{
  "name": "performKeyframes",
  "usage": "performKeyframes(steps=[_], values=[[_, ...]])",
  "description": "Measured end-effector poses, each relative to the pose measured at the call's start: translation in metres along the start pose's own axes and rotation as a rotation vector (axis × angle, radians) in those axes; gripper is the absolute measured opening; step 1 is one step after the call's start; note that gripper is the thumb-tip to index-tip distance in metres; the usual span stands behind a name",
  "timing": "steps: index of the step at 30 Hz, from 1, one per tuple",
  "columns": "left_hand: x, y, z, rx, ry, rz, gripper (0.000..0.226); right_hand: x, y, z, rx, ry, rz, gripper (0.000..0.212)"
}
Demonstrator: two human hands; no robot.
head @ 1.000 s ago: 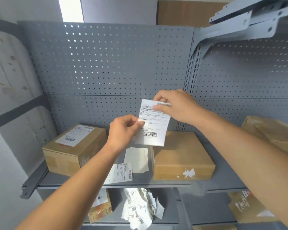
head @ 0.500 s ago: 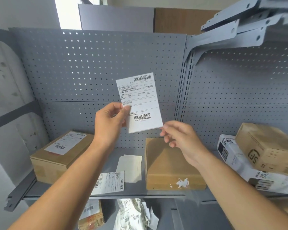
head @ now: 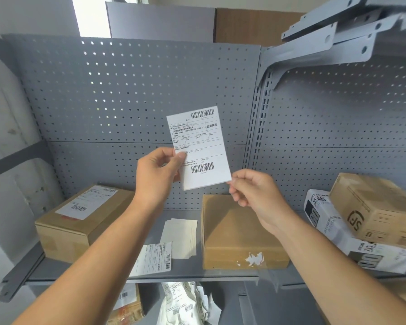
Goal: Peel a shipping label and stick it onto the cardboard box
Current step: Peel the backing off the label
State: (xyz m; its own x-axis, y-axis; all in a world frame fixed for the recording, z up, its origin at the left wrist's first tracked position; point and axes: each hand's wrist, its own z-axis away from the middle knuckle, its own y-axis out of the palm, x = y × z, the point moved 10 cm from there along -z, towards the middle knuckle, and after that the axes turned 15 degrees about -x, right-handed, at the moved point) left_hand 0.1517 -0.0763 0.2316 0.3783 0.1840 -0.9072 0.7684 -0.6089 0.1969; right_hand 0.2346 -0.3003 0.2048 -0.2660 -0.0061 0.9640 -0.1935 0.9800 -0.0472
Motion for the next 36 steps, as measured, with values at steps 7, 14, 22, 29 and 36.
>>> performKeyframes(steps=[7,14,22,29,36], values=[[0.009,-0.002,-0.003,-0.005,-0.031,-0.005,0.013,0.000,-0.001,0.001,0.016,-0.014,-0.046,0.013],[0.015,-0.001,0.000,0.002,-0.043,-0.009,0.012,-0.004,0.001,0.000,-0.028,-0.007,-0.010,0.016],[0.022,-0.002,-0.001,0.007,-0.066,0.009,0.014,-0.006,0.001,0.001,-0.027,-0.001,-0.015,0.016],[0.029,-0.002,0.002,-0.003,-0.085,-0.004,0.019,-0.012,0.001,0.003,-0.055,0.016,-0.008,0.018],[0.047,0.005,0.007,0.061,-0.072,-0.244,0.043,-0.009,0.001,0.003,-0.070,0.004,-0.060,0.022]])
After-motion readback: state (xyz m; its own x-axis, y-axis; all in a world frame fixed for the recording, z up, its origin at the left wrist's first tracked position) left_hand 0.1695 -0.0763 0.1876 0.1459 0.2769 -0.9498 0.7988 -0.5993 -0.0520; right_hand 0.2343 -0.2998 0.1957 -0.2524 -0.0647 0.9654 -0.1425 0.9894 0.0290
